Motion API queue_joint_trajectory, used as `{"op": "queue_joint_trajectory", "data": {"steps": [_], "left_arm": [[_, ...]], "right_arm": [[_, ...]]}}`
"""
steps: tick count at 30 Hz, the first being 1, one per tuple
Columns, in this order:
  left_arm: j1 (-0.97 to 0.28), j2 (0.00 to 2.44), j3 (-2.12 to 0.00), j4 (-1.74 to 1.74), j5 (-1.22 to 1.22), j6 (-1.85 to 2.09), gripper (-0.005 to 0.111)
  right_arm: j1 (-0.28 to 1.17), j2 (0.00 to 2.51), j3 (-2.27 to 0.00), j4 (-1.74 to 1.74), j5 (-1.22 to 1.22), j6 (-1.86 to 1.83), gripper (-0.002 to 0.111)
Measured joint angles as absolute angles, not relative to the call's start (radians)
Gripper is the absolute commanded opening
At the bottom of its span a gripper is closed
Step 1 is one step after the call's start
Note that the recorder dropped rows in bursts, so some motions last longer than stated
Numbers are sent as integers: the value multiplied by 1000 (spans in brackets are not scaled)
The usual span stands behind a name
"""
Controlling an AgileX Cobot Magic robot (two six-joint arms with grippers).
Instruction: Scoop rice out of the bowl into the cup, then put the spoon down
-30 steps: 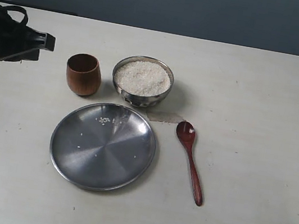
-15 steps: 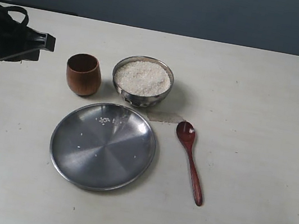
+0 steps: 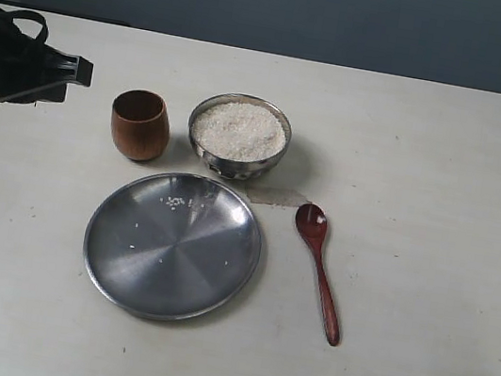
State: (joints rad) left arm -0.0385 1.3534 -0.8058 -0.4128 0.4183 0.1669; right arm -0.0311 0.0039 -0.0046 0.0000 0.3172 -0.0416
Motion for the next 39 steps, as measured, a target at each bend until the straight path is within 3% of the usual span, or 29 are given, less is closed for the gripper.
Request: {"op": "queue_joint_trajectory", "data": {"steps": [8, 16, 28, 34, 39], "left_arm": [[-39, 1353, -806, -413, 418, 167, 0], [-39, 1353, -806, -413, 418, 167, 0], [-39, 1353, -806, -413, 418, 167, 0], [-39, 1353, -806, -413, 418, 167, 0], [-39, 1353, -806, -413, 418, 167, 0]], "right_arm": [[-31, 4, -2, 21, 54, -42, 0], [-31, 4, -2, 263, -257, -37, 0], [-31, 0, -100, 242, -796, 230, 0], [-31, -2, -254, 119, -779, 366, 0], [-31, 34, -474, -91, -520, 468, 0]]}}
